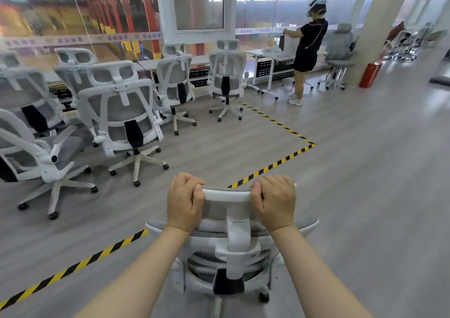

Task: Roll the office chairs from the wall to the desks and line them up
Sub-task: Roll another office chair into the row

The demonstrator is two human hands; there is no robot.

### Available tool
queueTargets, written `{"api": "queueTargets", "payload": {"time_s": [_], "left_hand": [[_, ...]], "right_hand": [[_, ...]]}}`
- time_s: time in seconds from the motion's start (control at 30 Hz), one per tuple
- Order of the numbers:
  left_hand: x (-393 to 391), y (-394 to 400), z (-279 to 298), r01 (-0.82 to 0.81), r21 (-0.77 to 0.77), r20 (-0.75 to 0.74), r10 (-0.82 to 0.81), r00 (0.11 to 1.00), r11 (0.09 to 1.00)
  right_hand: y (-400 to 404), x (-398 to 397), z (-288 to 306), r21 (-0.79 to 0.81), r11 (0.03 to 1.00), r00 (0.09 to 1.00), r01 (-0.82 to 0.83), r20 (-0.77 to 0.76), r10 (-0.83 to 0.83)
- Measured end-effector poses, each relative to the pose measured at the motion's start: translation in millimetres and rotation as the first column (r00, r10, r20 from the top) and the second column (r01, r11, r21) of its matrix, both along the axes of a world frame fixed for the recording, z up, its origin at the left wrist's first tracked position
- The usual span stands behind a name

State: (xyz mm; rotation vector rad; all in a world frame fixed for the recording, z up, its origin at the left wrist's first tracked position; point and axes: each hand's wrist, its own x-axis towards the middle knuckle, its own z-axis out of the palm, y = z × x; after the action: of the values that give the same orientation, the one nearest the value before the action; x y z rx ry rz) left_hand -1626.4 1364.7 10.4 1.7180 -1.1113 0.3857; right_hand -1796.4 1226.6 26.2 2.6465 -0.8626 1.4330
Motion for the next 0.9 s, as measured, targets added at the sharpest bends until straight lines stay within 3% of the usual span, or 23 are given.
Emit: {"api": "queueTargets", "payload": {"time_s": [0.6, 0.9], "left_hand": [[222.7, -316.0, 2.0, -0.238, -0.034, -0.027, 0.237, 0.971, 0.971], [357.4, -465.2, 8.2, -0.223, -0.004, 0.006, 0.223, 0.975, 0.975]], "right_hand": [[-337.0, 252.8, 5.9, -0.006, 0.99, 0.99, -0.14, -0.012, 0.14], [-498.7, 394.9, 8.8, -0.007, 0.983, 0.983, -0.183, -0.032, 0.182]]}}
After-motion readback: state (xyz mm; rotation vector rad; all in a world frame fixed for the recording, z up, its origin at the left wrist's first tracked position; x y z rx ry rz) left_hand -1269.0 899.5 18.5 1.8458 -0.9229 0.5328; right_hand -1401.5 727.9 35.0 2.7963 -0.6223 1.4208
